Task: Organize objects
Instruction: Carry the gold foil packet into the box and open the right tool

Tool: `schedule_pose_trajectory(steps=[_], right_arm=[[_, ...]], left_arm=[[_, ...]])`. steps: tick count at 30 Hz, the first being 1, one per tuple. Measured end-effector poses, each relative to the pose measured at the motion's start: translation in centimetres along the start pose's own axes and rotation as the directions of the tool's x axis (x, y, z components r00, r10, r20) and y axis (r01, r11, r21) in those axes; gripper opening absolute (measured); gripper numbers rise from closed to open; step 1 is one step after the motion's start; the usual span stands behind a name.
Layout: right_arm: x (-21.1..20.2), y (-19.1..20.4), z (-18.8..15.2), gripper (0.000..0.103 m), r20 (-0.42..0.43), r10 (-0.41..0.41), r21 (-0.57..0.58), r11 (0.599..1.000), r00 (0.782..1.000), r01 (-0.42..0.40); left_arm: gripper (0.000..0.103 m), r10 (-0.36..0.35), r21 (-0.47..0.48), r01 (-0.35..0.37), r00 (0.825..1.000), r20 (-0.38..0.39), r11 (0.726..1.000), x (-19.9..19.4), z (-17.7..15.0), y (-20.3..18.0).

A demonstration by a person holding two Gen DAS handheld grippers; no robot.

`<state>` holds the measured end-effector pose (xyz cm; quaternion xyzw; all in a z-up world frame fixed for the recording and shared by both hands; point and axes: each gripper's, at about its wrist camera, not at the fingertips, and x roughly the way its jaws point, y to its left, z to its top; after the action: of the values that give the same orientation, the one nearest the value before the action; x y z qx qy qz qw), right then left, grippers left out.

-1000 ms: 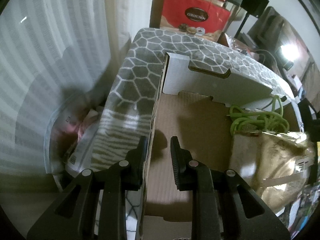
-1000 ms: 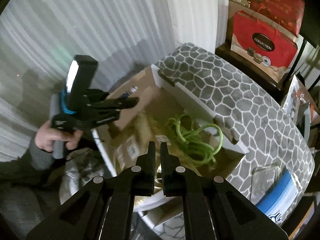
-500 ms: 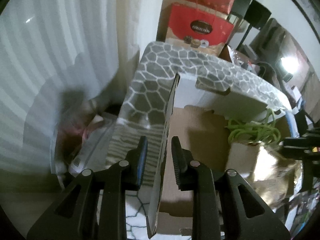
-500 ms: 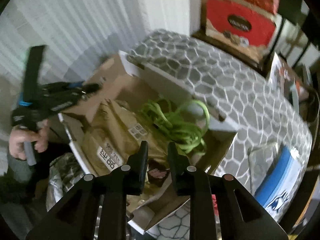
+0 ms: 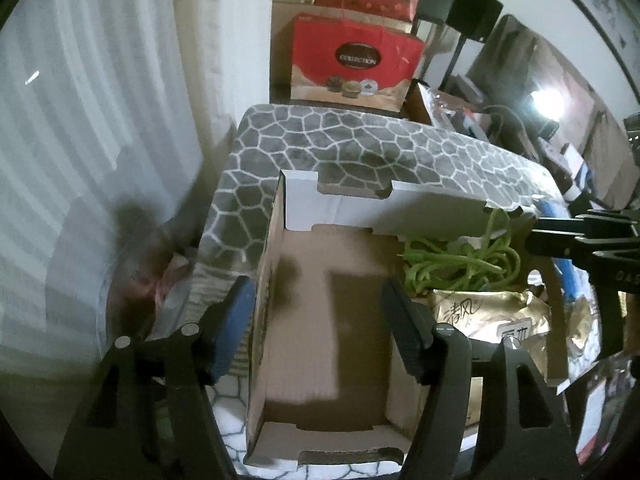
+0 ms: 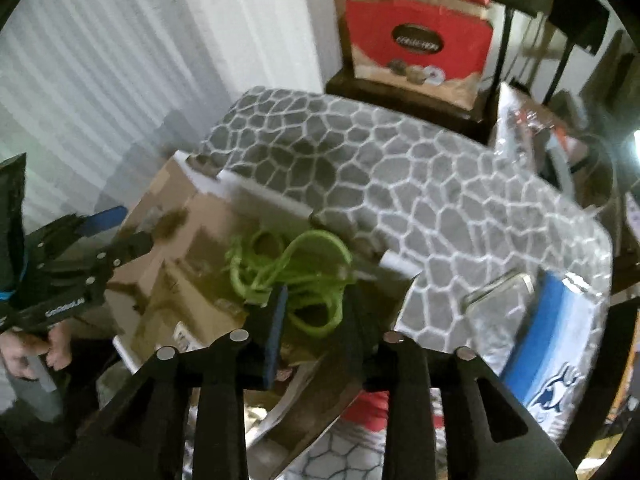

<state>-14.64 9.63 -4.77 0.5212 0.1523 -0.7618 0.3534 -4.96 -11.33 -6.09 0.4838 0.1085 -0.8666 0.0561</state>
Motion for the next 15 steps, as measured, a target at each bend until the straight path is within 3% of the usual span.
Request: schedule_pose_trajectory(steps=[5,12,15], right_arm=[[0.5,1.0,0.0,0.032,0.003,0.060,0.006,0.998,0.998,-0.060],[-0.3,5.4,-0.8,0.032,0.042,0.145,-0.105,0.985,0.989,-0.140],[0.5,7.7,-1.0,0.031,0.039,0.090,-0.182,0.980,0.995,-0.082]], left_arm=[[0.062,0.036,-0.013,-0.036,0.999,0.000,0.999,0.3,-0.2,0.6],[0.062,0.074,-0.053,-0.074,0.997,0.003,0.996,1.0,-0.9,2.3],[0.062,0.080,-0.060,-0.081,0.997,-0.013,0.995,1.7,-1.2,2.6]])
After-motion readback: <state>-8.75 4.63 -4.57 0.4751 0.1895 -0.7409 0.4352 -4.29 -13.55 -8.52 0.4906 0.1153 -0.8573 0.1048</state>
